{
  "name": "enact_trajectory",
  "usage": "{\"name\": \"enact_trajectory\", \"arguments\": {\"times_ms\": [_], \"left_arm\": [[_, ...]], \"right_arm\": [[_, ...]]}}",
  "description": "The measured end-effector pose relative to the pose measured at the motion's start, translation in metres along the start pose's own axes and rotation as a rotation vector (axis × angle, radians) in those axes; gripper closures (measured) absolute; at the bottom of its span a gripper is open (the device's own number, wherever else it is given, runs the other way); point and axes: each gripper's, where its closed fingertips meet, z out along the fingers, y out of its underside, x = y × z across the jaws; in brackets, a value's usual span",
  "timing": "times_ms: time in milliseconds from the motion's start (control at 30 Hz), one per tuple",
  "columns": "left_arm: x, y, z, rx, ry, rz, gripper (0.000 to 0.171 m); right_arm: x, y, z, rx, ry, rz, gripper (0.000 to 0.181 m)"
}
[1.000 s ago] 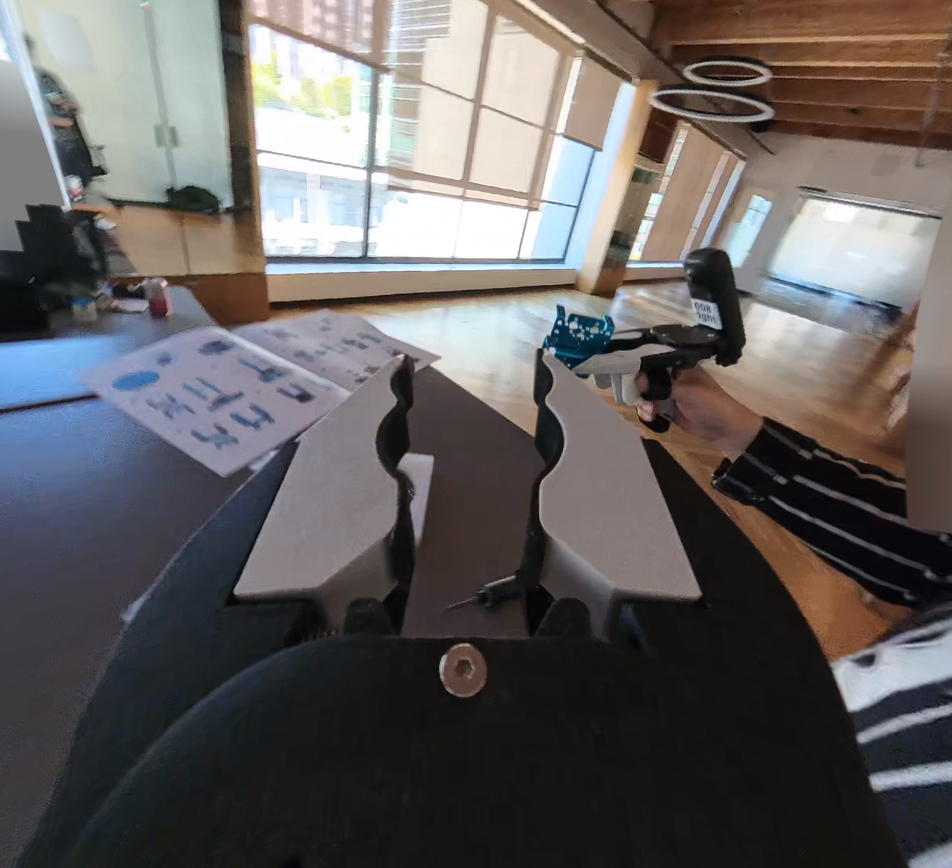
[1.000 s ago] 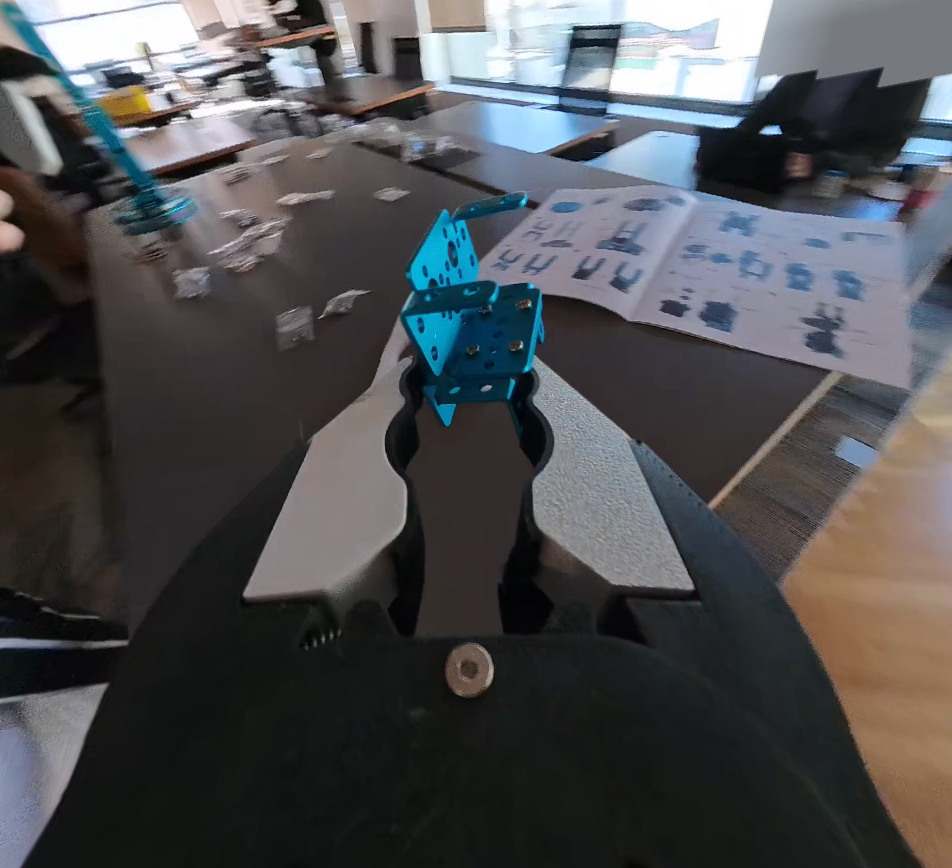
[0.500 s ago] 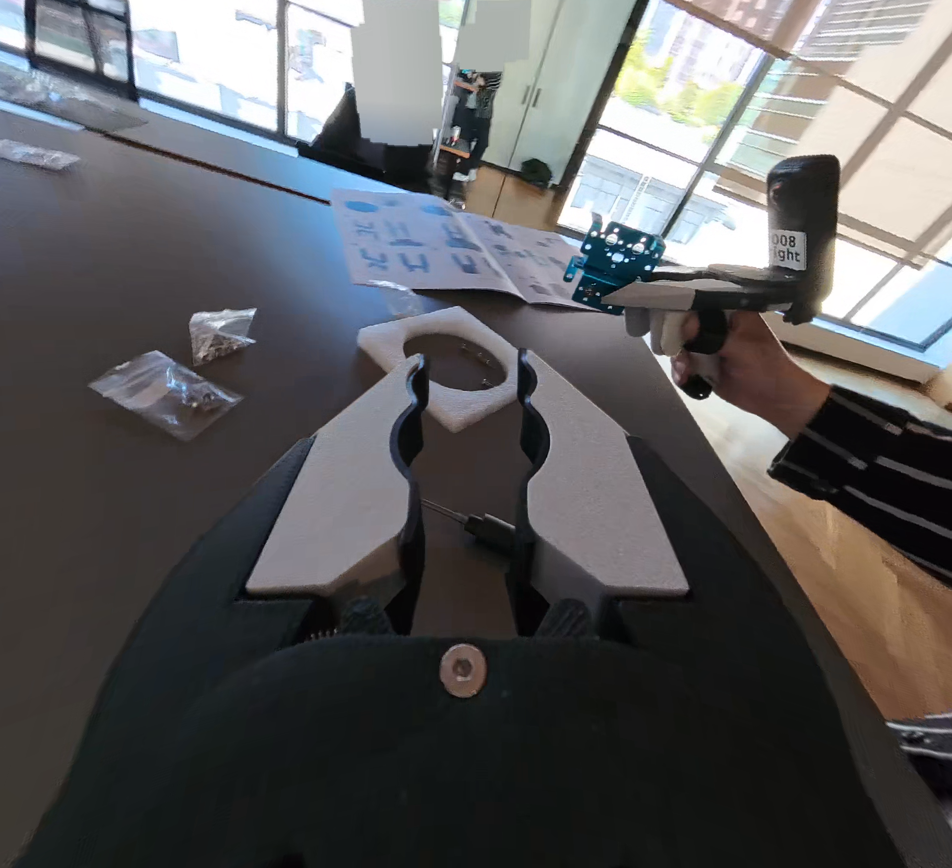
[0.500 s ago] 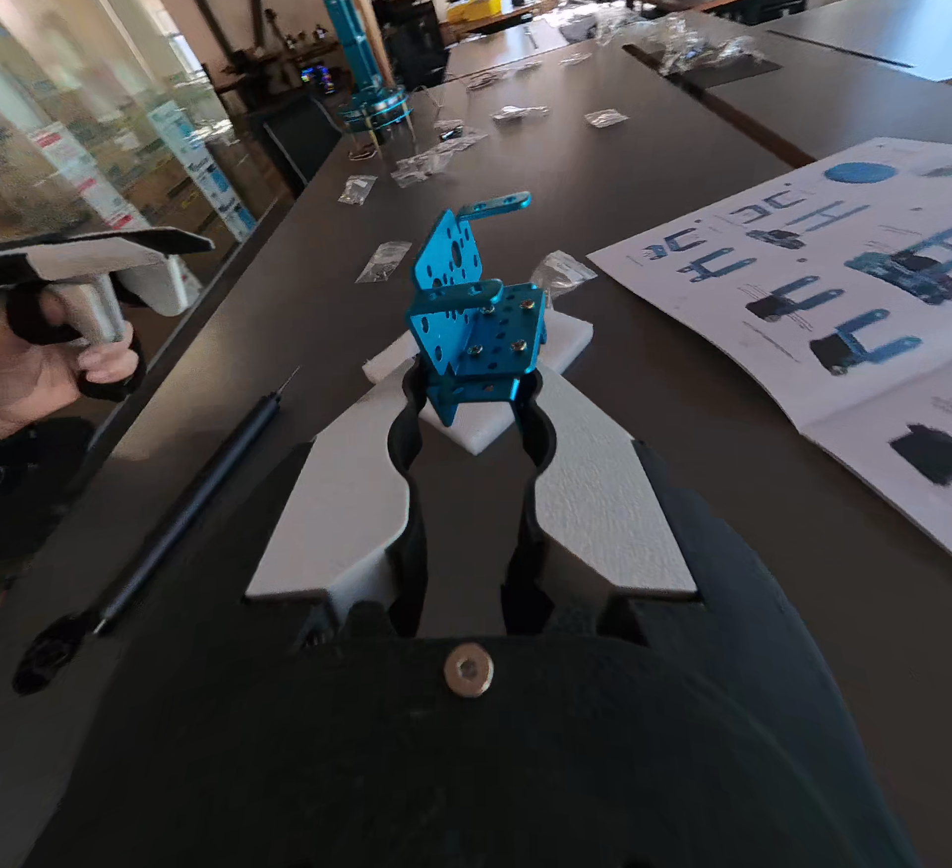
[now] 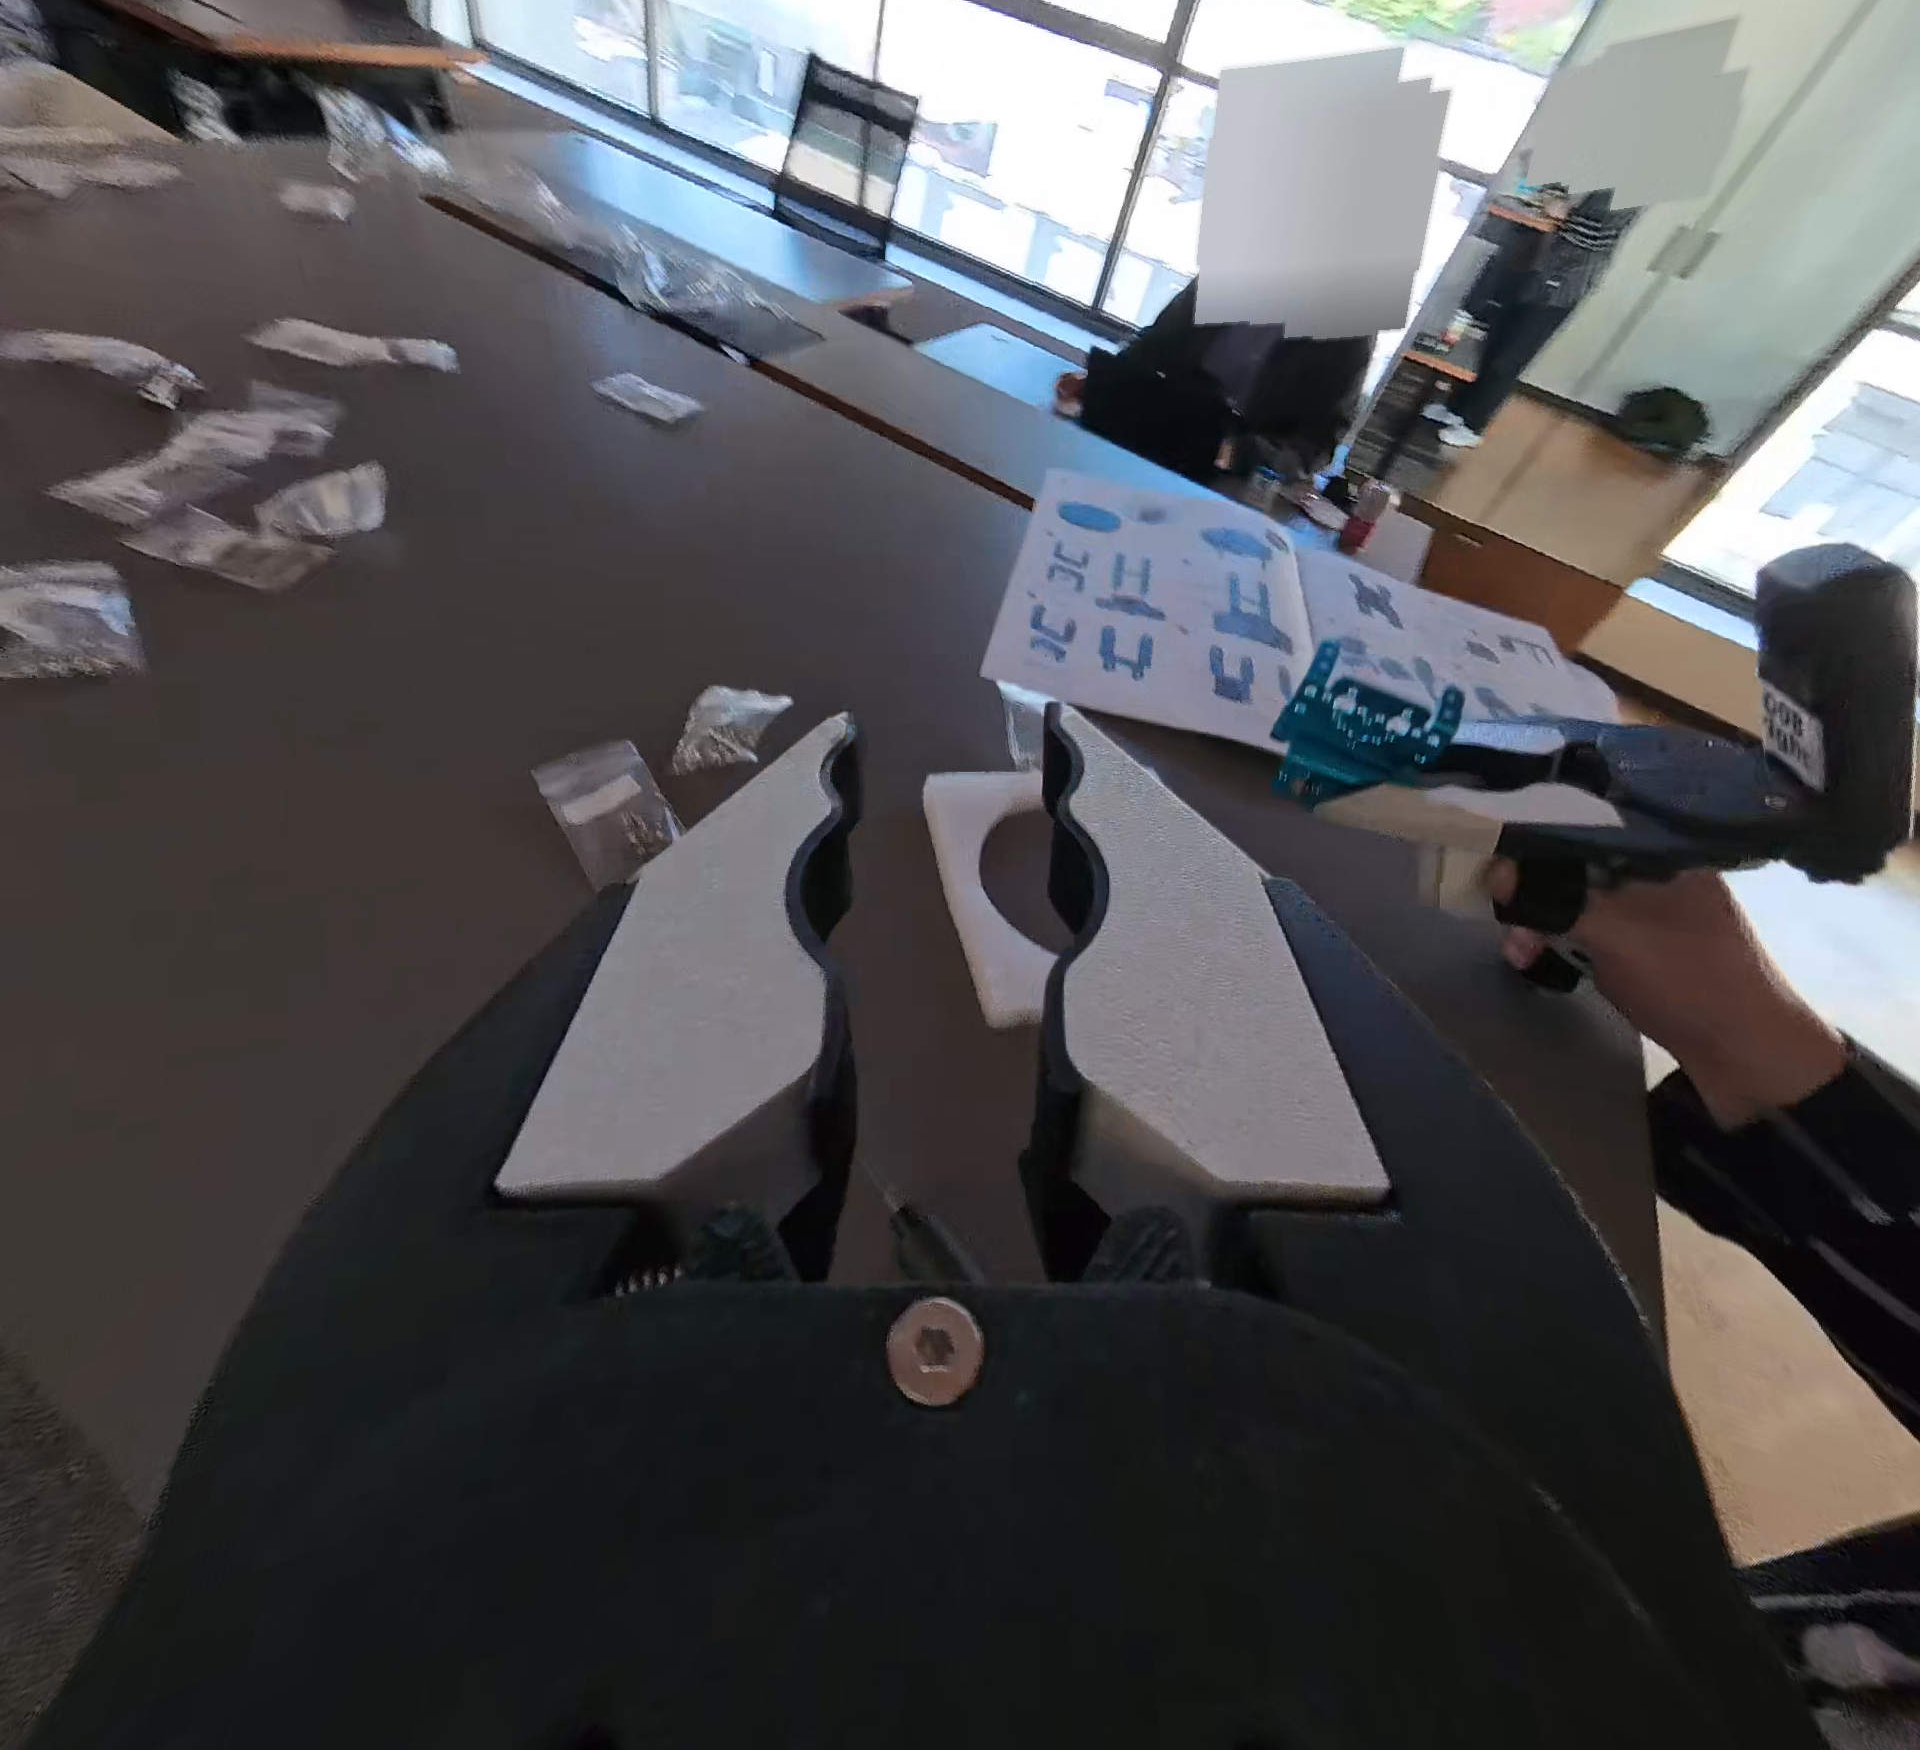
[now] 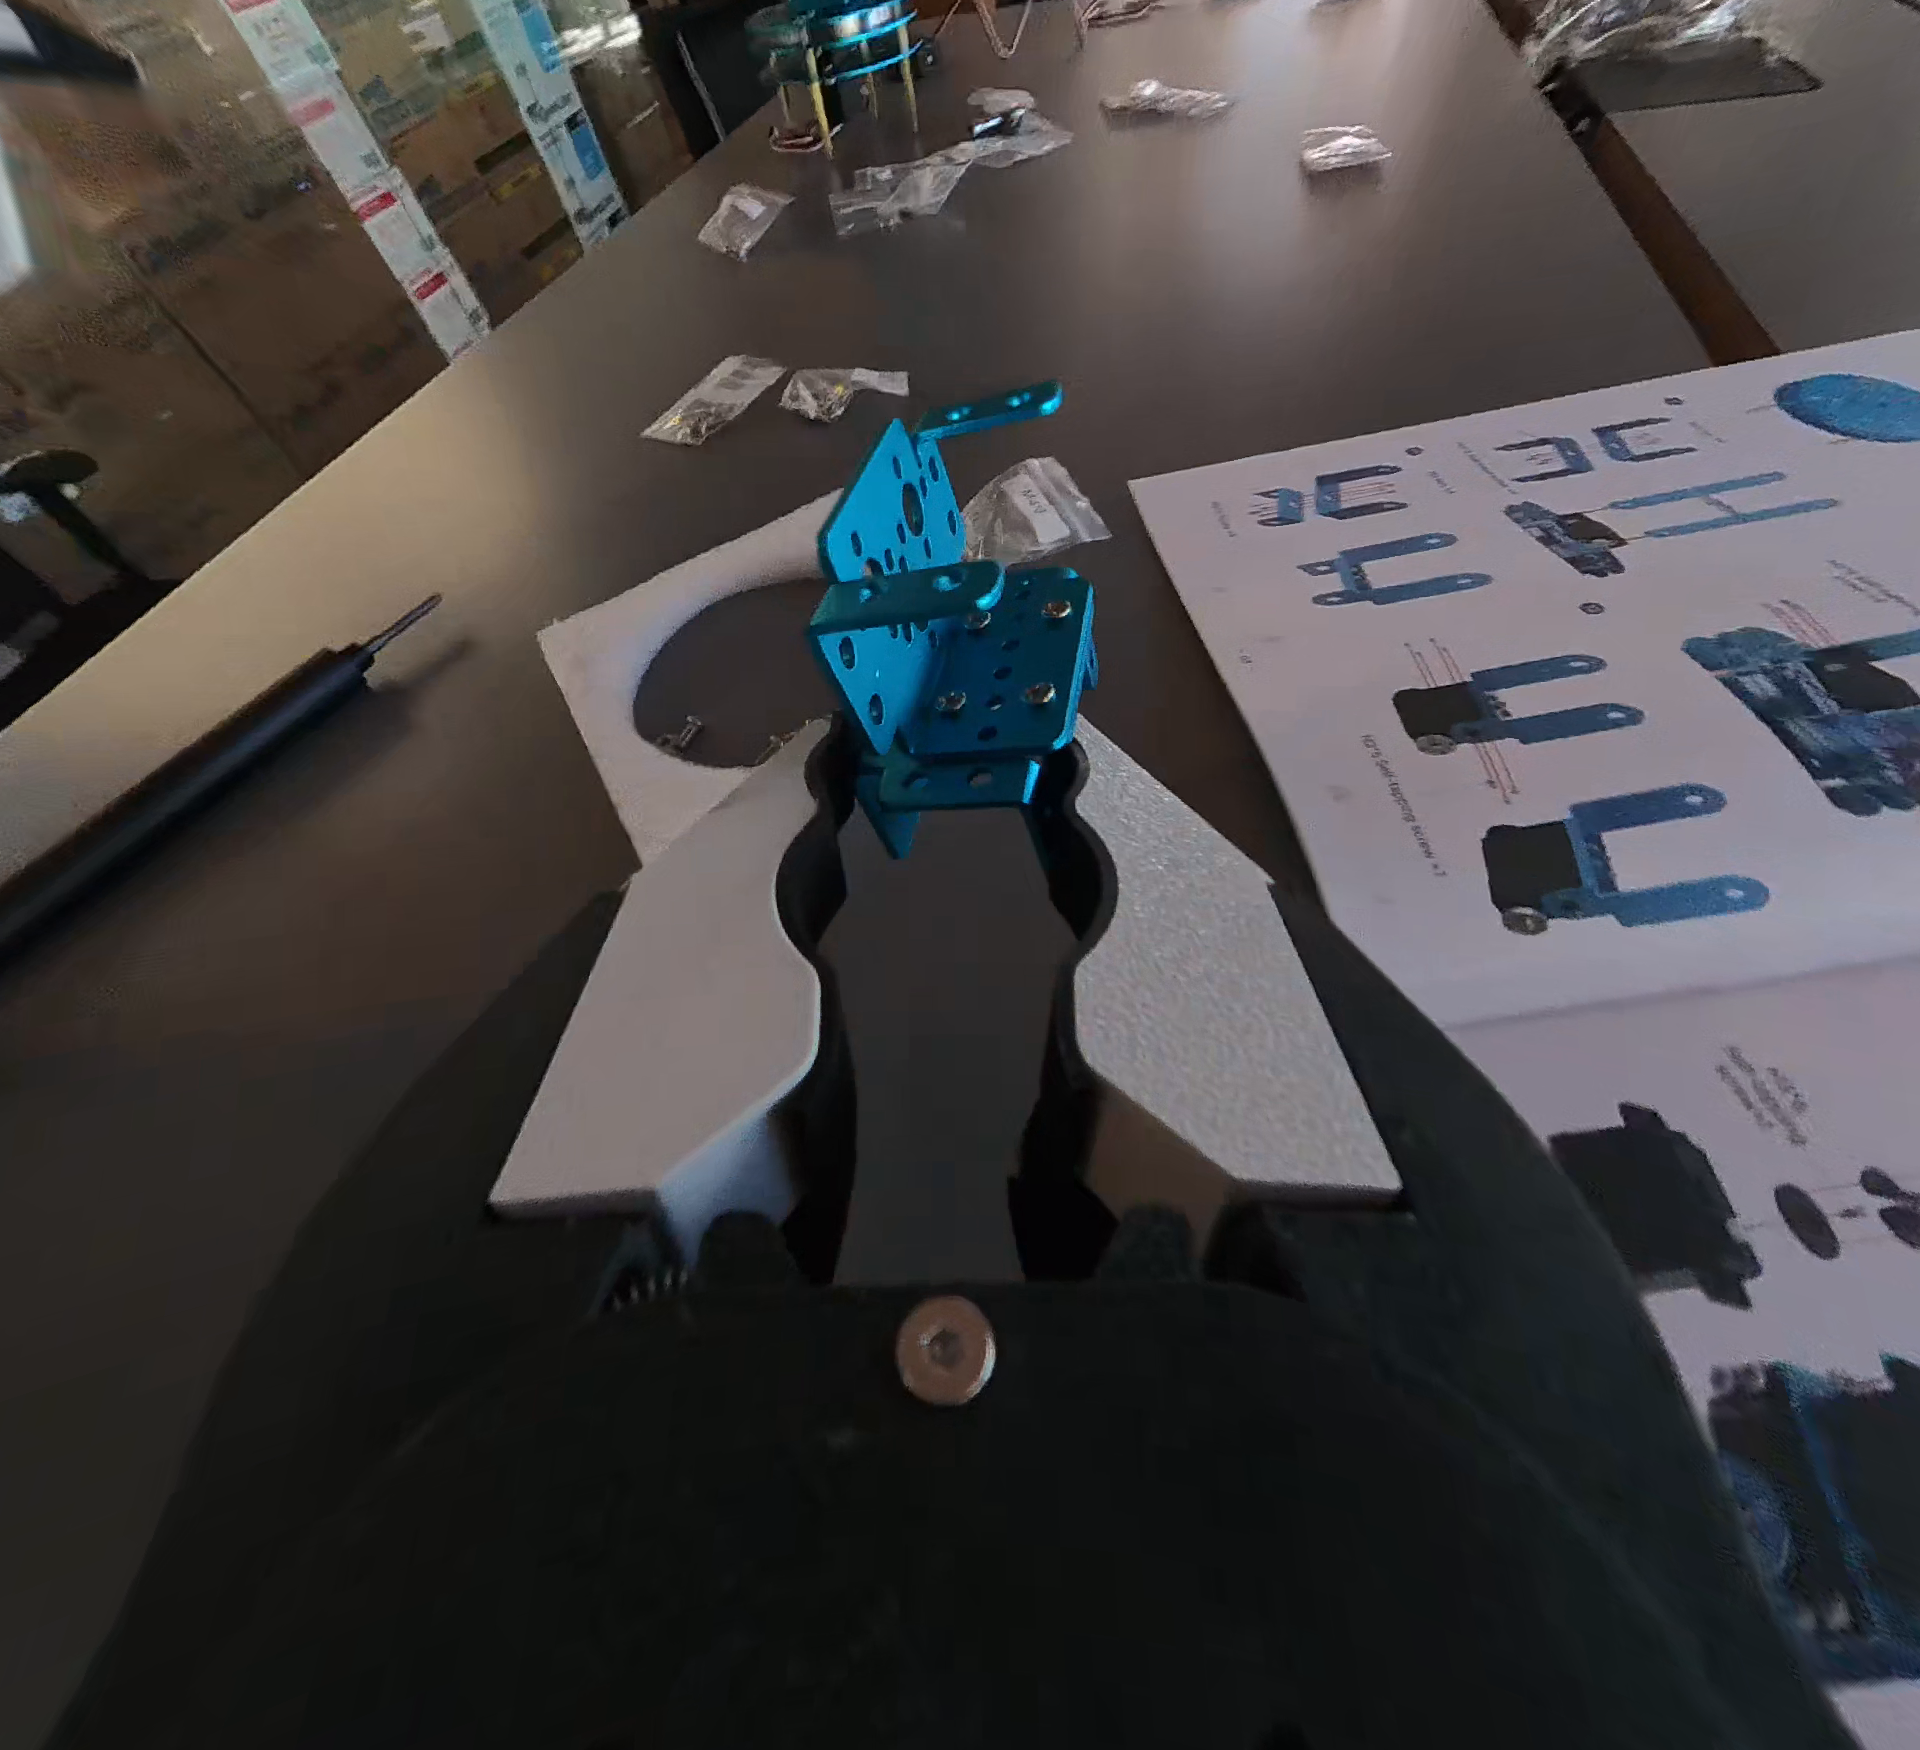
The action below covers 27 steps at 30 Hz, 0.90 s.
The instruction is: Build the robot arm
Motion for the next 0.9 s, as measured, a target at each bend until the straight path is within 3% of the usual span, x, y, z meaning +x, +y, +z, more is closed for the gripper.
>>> {"name": "enact_trajectory", "arguments": {"times_ms": [333,600,900], "left_arm": [[0.022,-0.067,-0.019,0.103,-0.251,-0.014,0.139],[0.037,-0.096,-0.017,0.111,-0.355,0.059,0.139],[0.053,-0.107,-0.016,0.111,-0.396,0.094,0.14]], "right_arm": [[-0.003,0.001,0.027,-0.077,-0.131,-0.021,0.146],[0.002,0.005,0.03,-0.102,-0.1,-0.014,0.146],[0.006,0.003,0.033,-0.106,-0.092,-0.13,0.146]]}}
